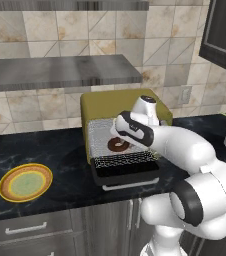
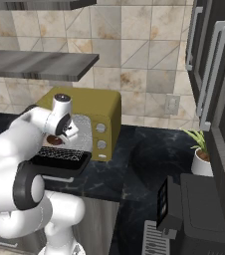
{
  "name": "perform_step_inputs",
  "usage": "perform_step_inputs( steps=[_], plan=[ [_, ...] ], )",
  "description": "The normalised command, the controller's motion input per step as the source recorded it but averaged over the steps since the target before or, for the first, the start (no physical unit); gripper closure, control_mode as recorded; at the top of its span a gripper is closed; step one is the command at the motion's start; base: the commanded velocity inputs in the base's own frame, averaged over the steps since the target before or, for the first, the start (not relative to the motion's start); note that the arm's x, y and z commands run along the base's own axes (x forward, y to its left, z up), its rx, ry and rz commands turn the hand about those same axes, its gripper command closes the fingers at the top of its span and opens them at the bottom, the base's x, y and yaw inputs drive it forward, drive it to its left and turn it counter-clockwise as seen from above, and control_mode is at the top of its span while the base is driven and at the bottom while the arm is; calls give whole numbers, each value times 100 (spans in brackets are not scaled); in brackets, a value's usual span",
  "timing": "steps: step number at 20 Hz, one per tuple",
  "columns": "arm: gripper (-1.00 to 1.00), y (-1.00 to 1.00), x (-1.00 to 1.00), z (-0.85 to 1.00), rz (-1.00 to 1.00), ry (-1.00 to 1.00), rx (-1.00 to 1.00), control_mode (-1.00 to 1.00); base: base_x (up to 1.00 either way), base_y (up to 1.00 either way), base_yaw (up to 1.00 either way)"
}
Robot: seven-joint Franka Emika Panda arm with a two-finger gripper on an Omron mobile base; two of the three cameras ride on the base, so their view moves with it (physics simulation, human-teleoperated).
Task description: Pick up the bagel from the plate, place it on the toaster oven rack, close the door, and set the timer.
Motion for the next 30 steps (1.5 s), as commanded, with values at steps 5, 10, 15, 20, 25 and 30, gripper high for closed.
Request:
perform_step_inputs(
  steps=[5, 10, 15, 20, 25, 30],
  plan=[
    [100, 0, 24, -15, 0, -3, 0, -100, 0, 0, 0],
    [100, 0, 21, -16, 0, -3, 0, -100, 0, 0, 0],
    [-100, 0, -3, -2, 0, -2, 0, -100, 0, 0, 0],
    [-100, 0, -21, 1, 0, 0, 0, -100, 0, 0, 0],
    [-100, 0, -37, 16, 0, 0, 0, -100, 0, 0, 0],
    [-100, 0, -52, 44, 0, 0, 0, -100, 0, 0, 0]
  ],
)
